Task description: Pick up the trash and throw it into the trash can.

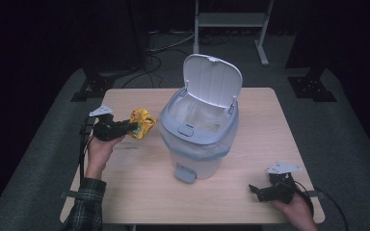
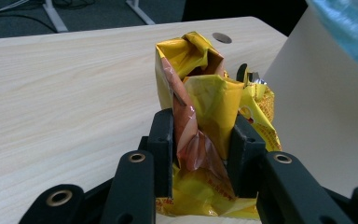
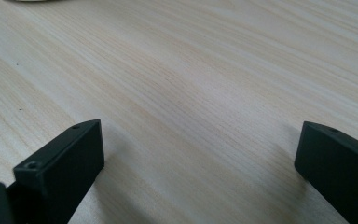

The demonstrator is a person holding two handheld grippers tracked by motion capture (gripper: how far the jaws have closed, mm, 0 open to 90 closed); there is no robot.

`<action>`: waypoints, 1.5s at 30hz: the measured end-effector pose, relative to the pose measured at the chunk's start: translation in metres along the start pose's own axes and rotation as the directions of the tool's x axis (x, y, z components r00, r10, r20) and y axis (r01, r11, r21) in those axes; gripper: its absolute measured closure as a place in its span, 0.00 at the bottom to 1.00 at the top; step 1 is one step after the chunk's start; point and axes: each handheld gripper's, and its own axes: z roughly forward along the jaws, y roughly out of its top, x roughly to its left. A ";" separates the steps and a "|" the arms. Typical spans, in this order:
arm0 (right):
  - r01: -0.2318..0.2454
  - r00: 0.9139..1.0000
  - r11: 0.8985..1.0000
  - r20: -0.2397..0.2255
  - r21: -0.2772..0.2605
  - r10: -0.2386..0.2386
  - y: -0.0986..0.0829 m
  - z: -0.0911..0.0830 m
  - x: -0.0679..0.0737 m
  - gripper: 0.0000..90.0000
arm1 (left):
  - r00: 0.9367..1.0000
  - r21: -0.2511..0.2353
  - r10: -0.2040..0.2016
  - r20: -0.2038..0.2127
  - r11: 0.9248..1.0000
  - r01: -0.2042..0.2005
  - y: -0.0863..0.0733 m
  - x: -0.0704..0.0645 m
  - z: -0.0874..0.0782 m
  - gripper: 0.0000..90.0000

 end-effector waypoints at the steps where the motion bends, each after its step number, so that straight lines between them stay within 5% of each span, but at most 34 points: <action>1: 0.000 1.000 1.000 0.000 0.000 0.000 0.000 0.000 0.000 0.00 | 1.000 -0.002 0.001 0.002 1.000 -0.001 0.001 -0.001 -0.001 0.74; 45: 0.000 1.000 1.000 0.000 0.000 0.000 0.000 0.000 0.000 0.00 | 0.995 -0.107 0.045 0.083 0.994 -0.036 0.044 -0.037 -0.045 0.74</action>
